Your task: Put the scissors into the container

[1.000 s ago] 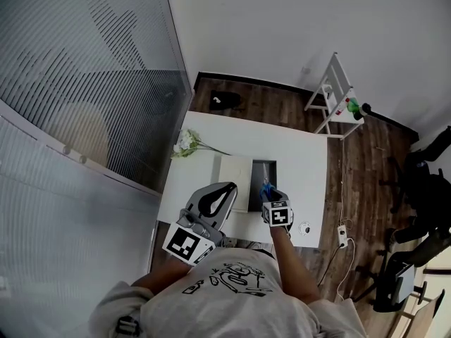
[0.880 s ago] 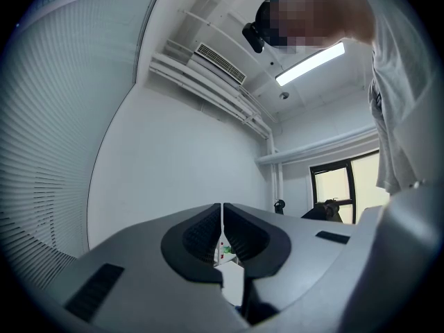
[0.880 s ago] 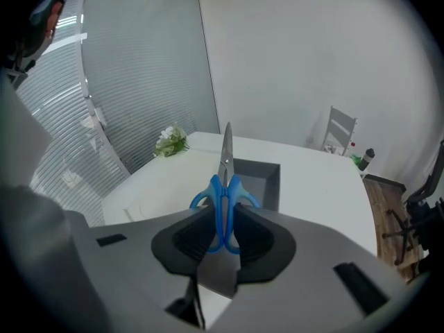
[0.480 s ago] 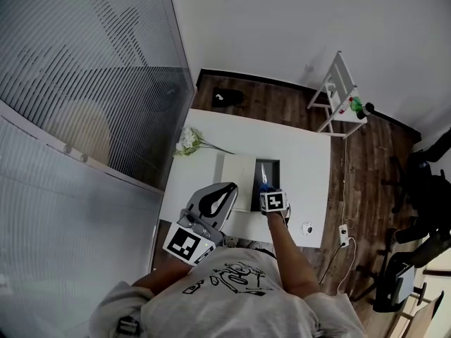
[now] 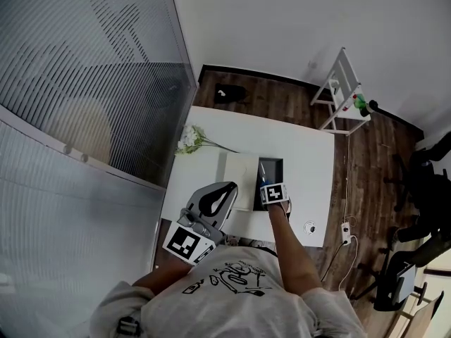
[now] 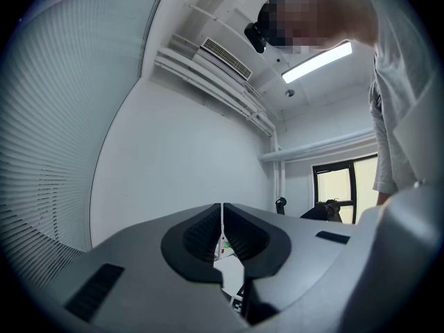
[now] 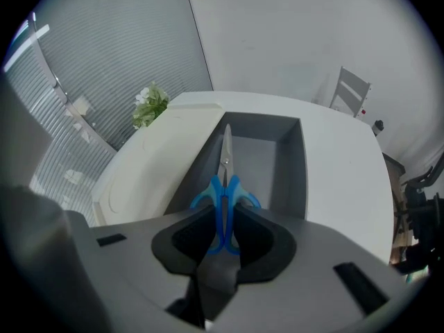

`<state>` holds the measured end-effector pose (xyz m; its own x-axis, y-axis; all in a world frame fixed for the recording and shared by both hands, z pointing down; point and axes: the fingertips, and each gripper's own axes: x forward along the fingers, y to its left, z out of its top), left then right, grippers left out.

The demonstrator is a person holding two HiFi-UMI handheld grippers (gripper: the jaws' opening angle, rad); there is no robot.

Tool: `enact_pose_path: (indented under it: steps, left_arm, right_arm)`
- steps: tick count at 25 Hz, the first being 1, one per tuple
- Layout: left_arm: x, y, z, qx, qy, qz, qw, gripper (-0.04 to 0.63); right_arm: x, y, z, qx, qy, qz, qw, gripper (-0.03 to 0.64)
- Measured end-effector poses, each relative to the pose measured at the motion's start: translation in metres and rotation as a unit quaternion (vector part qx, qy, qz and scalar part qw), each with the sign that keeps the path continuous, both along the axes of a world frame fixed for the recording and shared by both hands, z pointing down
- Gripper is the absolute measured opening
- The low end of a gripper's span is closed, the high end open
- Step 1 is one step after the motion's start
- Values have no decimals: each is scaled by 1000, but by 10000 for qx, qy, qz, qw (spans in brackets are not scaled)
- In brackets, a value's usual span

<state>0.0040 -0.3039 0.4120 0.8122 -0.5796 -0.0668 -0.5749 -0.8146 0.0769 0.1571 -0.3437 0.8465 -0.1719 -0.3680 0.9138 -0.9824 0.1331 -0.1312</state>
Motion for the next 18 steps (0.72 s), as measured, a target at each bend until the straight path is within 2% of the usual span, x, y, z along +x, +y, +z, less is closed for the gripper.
enact_pose_path:
  steps: [10,18]
  left_arm:
    - [0,-8,1,-64,42,19,10000,28]
    - [-3,-15,4,-87,46,-18,9999,26]
  right_arm:
    - [-6,-3,18,-580,-243,310,9975,87]
    - [-5,-3,28,-706,-242,385,9965,87]
